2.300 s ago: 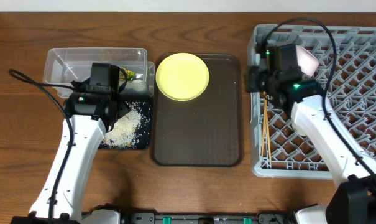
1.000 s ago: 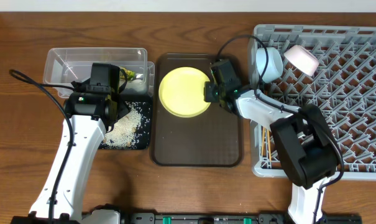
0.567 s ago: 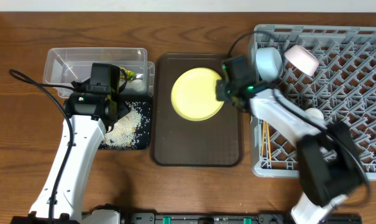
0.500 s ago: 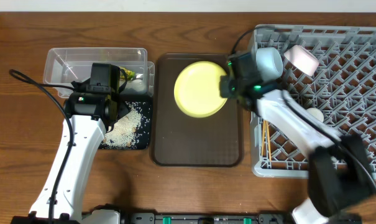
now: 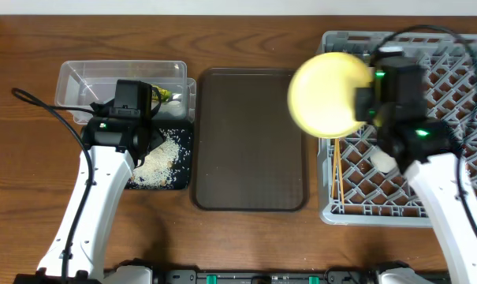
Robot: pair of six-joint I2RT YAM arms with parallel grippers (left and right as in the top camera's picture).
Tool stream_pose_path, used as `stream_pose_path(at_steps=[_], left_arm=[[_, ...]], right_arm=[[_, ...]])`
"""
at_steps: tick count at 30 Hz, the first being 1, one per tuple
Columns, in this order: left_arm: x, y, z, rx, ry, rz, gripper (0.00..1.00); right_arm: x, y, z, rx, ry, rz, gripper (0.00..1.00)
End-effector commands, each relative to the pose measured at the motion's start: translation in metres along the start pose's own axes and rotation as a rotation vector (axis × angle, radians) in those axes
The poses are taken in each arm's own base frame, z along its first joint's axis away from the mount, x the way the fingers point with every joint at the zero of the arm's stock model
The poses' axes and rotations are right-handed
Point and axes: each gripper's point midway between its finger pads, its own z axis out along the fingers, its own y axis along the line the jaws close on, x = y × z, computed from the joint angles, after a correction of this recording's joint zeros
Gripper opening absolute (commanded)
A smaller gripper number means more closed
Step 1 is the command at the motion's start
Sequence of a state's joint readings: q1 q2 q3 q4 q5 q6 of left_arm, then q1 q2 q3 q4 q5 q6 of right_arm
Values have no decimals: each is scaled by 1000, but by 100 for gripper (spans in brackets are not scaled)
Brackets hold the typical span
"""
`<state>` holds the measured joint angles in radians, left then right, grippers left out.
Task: Sort waste into correct bins and load items into the dishwasher rack
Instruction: 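Lift the yellow plate and stand it upright in the rack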
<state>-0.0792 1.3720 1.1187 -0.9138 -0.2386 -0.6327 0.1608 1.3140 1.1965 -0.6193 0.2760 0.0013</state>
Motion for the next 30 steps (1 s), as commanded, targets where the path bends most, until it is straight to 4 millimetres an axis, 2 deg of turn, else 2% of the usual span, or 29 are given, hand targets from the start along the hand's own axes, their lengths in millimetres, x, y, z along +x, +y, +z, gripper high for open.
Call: stream_pose_path(at_steps=[1, 3, 7, 12, 18, 20, 22, 23, 24, 27, 28, 30], left_arm=[[-3, 0, -1, -1, -9, -23, 72], [-4, 0, -1, 0, -10, -24, 72], [-4, 0, -1, 1, -10, -24, 72], [-4, 0, -1, 1, -10, -24, 72], [-4, 0, -1, 1, -11, -24, 72], [-4, 0, -1, 1, -11, -24, 72], [-4, 0, -1, 1, -11, -24, 72], [-4, 0, -1, 0, -10, -24, 72], [-4, 0, -1, 1, -10, -23, 76], [-4, 0, -1, 0, -10, -23, 80], [-4, 0, -1, 0, -10, -23, 81], [-4, 0, -1, 1, -10, -24, 83]], right_arm=[[0, -46, -8, 187, 23, -204, 1], [5, -73, -12, 320, 64, -236, 1], [11, -89, -17, 413, 114, -295, 1], [28, -93, -16, 431, 200, -341, 1], [45, -91, -6, 438, 265, -310, 1], [48, -85, 0, 405, 263, -267, 1], [49, -70, 7, 316, 249, -225, 2], [50, -59, 11, 251, 239, -200, 7], [50, -49, 13, 196, 233, -184, 17], [49, -25, 17, 61, 215, -130, 43], [48, -21, 17, 38, 210, -105, 48], [47, -20, 17, 35, 204, -52, 50]])
